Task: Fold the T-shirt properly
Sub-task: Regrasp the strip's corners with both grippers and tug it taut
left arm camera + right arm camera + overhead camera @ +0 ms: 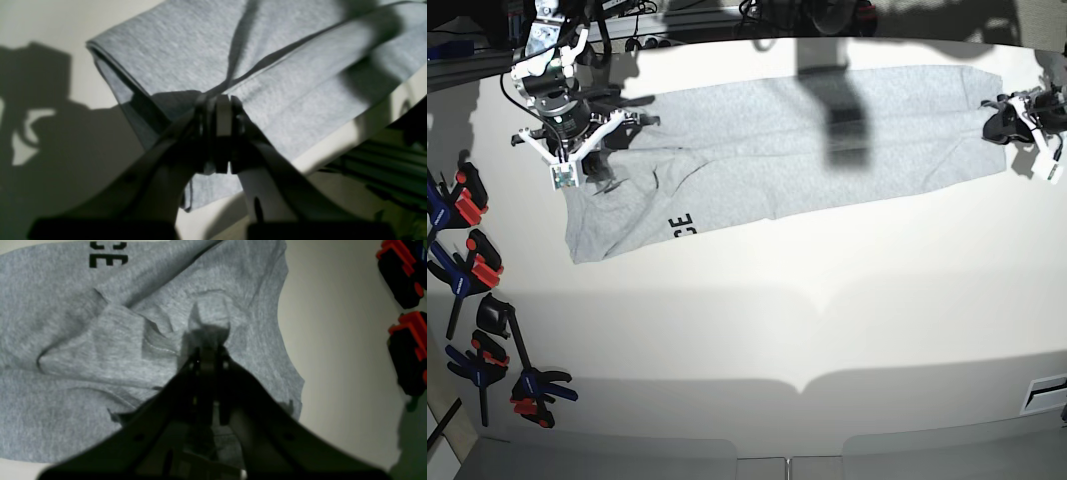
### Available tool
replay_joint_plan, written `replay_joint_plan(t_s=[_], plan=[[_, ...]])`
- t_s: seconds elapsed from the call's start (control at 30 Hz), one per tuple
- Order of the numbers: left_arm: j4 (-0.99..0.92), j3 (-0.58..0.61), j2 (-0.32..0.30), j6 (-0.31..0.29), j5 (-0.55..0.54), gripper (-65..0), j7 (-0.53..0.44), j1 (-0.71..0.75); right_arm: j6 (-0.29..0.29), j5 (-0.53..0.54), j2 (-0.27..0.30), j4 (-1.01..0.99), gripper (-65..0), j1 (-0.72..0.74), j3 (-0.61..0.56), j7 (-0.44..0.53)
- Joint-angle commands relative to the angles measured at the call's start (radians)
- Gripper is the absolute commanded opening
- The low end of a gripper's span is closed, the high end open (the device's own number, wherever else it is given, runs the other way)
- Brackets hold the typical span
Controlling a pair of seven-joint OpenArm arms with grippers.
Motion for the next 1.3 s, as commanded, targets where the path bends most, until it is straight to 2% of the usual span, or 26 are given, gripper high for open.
replay_joint_plan(t_s=[0.0, 0.07, 0.13, 0.2, 0.27, 0.3, 0.37, 0.5, 0.53, 0.6, 0.63, 0.73, 0.8, 0.87, 0.93, 1.03, 1.1, 1.2, 1.27], plan=[[0.015, -0.011, -0.023, -0.006, -0.026, -65.0, -0.011, 0.005, -0.014, 0.0, 0.01, 0.018, -65.0, 0.005, 0.005, 0.018], [0.015, -0.011, -0.023, -0.006, -0.037, -63.4, -0.007, 0.021, -0.013, 0.0, 0.011, 0.018, -65.0, 0.005, 0.005, 0.018], [0.015, -0.011, -0.022, -0.006, -0.037, -48.2, -0.008, 0.035, -0.013, 0.0, 0.011, 0.018, -65.0, 0.005, 0.005, 0.016], [0.015, -0.011, -0.022, -0.006, -0.037, -37.8, -0.008, 0.045, -0.014, 0.0, 0.011, 0.018, -65.0, 0.005, 0.005, 0.005], [0.015, -0.011, -0.023, -0.006, -0.037, -33.4, 0.003, 0.047, -0.014, -0.001, 0.01, 0.018, -54.1, 0.005, 0.005, -0.008], [0.015, -0.011, -0.023, -0.006, -0.037, -32.9, 0.01, 0.047, -0.014, -0.001, 0.011, 0.018, -48.0, 0.005, 0.006, -0.017], [0.015, -0.011, -0.023, -0.006, -0.037, -32.9, 0.012, 0.047, -0.014, -0.002, 0.011, 0.018, -40.8, 0.005, 0.006, -0.046], [0.015, -0.011, -0.023, -0.006, -0.036, -32.9, 0.014, 0.044, -0.016, -0.051, 0.011, 0.018, -39.9, 0.006, 0.006, -0.063], [0.015, -0.011, -0.023, -0.006, -0.036, -32.9, 0.015, 0.044, -0.039, -0.078, 0.011, 0.018, -39.9, 0.009, 0.006, -0.063], [0.018, -0.014, -0.022, 0.1, -0.032, -32.9, 0.019, 0.042, -0.119, -0.156, 0.011, 0.018, -39.9, 0.024, 0.006, -0.068], [0.023, -0.02, -0.019, 0.131, -0.025, -32.9, 0.019, 0.042, -0.167, -0.205, 0.011, 0.018, -39.9, 0.034, 0.006, -0.077], [0.059, -0.069, 0.024, 0.135, -0.011, -33.0, 0.021, 0.042, -0.278, -0.324, 0.011, 0.018, -39.9, 0.082, 0.006, -0.113], [0.106, -0.11, 0.069, 0.135, -0.015, -33.0, 0.003, 0.042, -0.298, -0.327, 0.011, 0.018, -39.9, 0.119, 0.005, -0.11], [0.163, -0.144, 0.122, 0.135, -0.028, -33.0, -0.029, 0.042, -0.297, -0.258, 0.011, 0.018, -39.9, 0.154, 0.004, -0.106], [0.224, -0.158, 0.174, 0.123, -0.033, -33.0, -0.06, 0.042, -0.263, -0.131, 0.01, 0.018, -39.9, 0.181, 0.003, -0.081], [0.309, -0.142, 0.246, 0.048, -0.032, -33.0, -0.101, 0.042, -0.093, 0.038, 0.008, -0.025, -40.0, 0.188, 0.004, 0.026], [0.339, -0.108, 0.273, 0.022, -0.029, -33.0, -0.131, 0.042, -0.016, 0.091, 0.008, -0.105, -40.0, 0.19, 0.003, 0.064], [0.337, -0.031, 0.277, 0.022, -0.005, -33.0, -0.137, 0.039, 0.015, 0.108, 0.008, -0.242, -40.0, 0.208, 0.004, 0.088], [0.329, 0.034, 0.277, 0.022, 0.065, -32.9, -0.137, 0.04, 0.015, 0.108, 0.008, -0.313, -40.0, 0.216, 0.004, 0.071]])
